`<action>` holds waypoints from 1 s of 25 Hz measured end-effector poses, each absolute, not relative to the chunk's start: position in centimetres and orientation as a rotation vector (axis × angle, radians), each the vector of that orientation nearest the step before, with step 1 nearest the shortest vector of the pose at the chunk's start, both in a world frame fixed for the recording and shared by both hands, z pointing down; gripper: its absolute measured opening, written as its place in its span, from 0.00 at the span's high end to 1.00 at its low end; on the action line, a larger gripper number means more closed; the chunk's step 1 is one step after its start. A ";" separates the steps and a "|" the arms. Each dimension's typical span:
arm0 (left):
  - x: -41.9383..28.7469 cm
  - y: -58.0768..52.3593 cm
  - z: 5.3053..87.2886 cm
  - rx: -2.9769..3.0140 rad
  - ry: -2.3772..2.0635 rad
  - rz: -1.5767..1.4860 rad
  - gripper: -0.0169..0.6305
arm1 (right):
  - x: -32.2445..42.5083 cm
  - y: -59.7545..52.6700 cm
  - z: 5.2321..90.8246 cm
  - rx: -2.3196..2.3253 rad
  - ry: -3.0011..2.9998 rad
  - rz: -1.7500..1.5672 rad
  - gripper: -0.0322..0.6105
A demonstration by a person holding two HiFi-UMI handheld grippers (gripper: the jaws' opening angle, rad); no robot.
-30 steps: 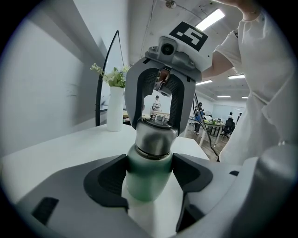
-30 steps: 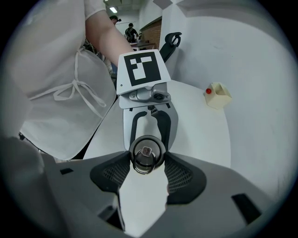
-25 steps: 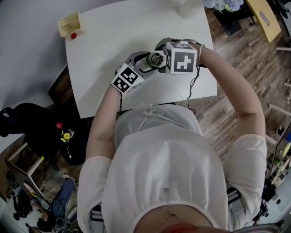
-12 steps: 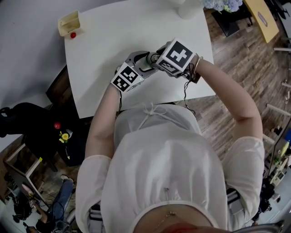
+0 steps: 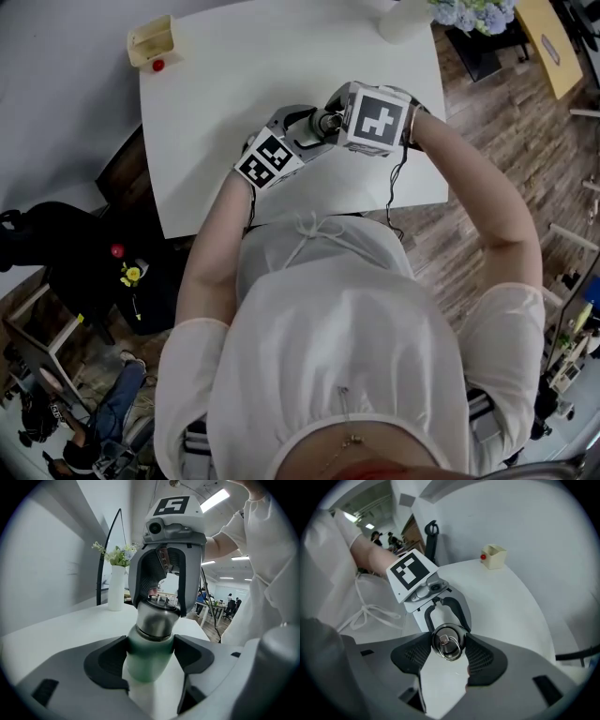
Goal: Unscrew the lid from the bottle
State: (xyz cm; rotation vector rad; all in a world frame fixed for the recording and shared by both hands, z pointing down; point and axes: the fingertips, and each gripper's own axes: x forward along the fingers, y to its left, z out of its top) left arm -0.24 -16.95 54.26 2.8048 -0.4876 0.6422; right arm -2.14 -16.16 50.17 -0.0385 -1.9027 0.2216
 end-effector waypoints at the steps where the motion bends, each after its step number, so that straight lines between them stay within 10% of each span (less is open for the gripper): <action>1: -0.2 -17.0 54.3 2.805 -0.488 0.642 0.46 | -2.0 -16.1 50.1 -0.089 -1.878 0.177 0.58; 14: -0.2 -17.0 54.5 2.795 -0.479 0.640 0.46 | -2.2 -15.3 50.3 -0.410 -1.755 -0.093 0.58; 25: -0.3 -16.8 54.3 2.782 -0.482 0.620 0.46 | -1.6 -17.0 49.6 0.260 -1.982 0.546 0.47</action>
